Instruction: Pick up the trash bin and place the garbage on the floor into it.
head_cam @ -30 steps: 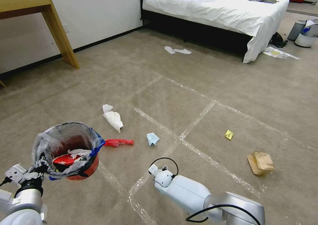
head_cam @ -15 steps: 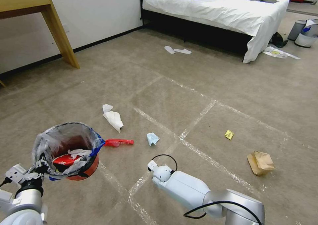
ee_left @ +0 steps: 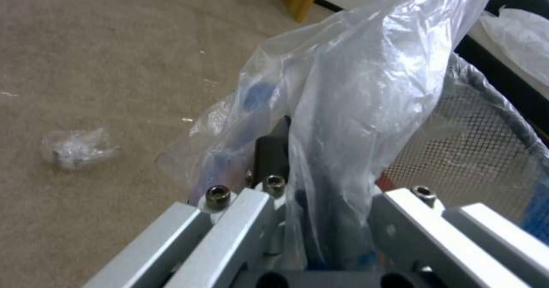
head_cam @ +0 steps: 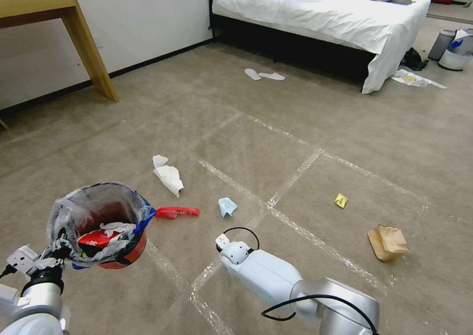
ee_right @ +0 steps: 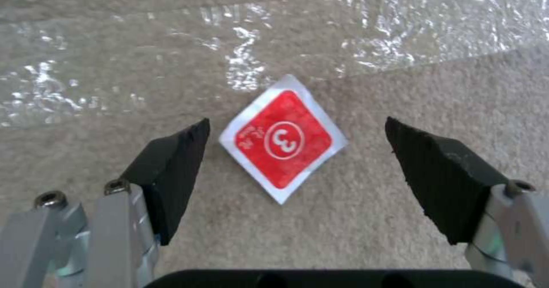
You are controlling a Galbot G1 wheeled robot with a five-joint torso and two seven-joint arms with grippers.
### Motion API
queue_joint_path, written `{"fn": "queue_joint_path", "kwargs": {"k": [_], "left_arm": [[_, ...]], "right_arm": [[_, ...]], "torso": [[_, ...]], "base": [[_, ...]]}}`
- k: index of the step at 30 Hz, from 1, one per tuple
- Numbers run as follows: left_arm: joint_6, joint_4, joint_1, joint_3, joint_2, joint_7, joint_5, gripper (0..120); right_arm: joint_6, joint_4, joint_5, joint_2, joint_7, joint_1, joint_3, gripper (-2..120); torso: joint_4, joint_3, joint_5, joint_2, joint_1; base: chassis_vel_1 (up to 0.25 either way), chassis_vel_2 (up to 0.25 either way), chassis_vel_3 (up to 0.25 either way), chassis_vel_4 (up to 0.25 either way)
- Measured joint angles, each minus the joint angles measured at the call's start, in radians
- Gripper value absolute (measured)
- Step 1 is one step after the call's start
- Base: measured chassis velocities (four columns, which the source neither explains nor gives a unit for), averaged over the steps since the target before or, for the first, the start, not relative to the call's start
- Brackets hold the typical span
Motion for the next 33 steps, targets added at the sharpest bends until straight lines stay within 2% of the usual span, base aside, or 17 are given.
{"fn": "queue_joint_path", "kwargs": {"k": [17,20,22,23,25,26,27,33], "left_arm": [[0.0,0.0,0.001,0.003,-0.004,0.0,0.004,4],[-0.001,-0.002,0.002,0.003,-0.005,0.0,0.005,4],[-0.001,-0.003,0.003,0.003,-0.006,0.0,0.006,4],[-0.001,-0.003,0.003,0.003,-0.006,0.0,0.006,4],[-0.002,-0.004,0.003,0.003,-0.006,0.0,0.007,4],[-0.002,-0.004,0.003,0.003,-0.006,0.0,0.007,4],[-0.002,-0.005,0.004,0.003,-0.007,0.0,0.007,4],[-0.002,-0.007,0.008,0.003,-0.007,0.0,0.007,4]], "right_arm": [[0.015,-0.041,-0.024,0.0,-0.018,-0.005,0.041,78],[0.019,-0.045,-0.028,0.0,-0.023,-0.006,0.045,72],[0.022,-0.042,-0.031,0.0,-0.025,-0.011,0.045,61],[0.022,-0.042,-0.031,0.0,-0.025,-0.011,0.045,61],[0.024,-0.039,-0.031,0.001,-0.026,-0.015,0.045,51],[0.024,-0.039,-0.031,0.001,-0.026,-0.015,0.045,51],[0.027,-0.038,-0.031,0.001,-0.026,-0.017,0.045,44],[0.035,-0.038,-0.033,0.001,-0.027,-0.02,0.042,37]], "torso": [[0.0002,0.0,0.0001,0.0,0.0],[0.0003,0.0,0.0002,0.0,0.0],[0.0003,0.0,0.0002,0.0,0.0],[0.0003,0.0,0.0002,0.0,0.0],[0.0004,0.0,0.0003,0.0,0.0],[0.0004,0.0,0.0003,0.0,0.0],[0.0004,0.0,0.0004,0.0,0.0],[0.0004,0.0,0.0004,0.0,0.0]], "base": [[0.0,0.0,0.0,0.0],[0.0,0.0,0.0,0.0],[0.0,0.0,0.0,0.0],[0.0,0.0,0.0,0.0],[0.0,0.0,0.0,0.0],[0.0,0.0,0.0,0.0],[0.0,0.0,0.0,0.0],[0.0,0.0,0.0,0.0]]}}
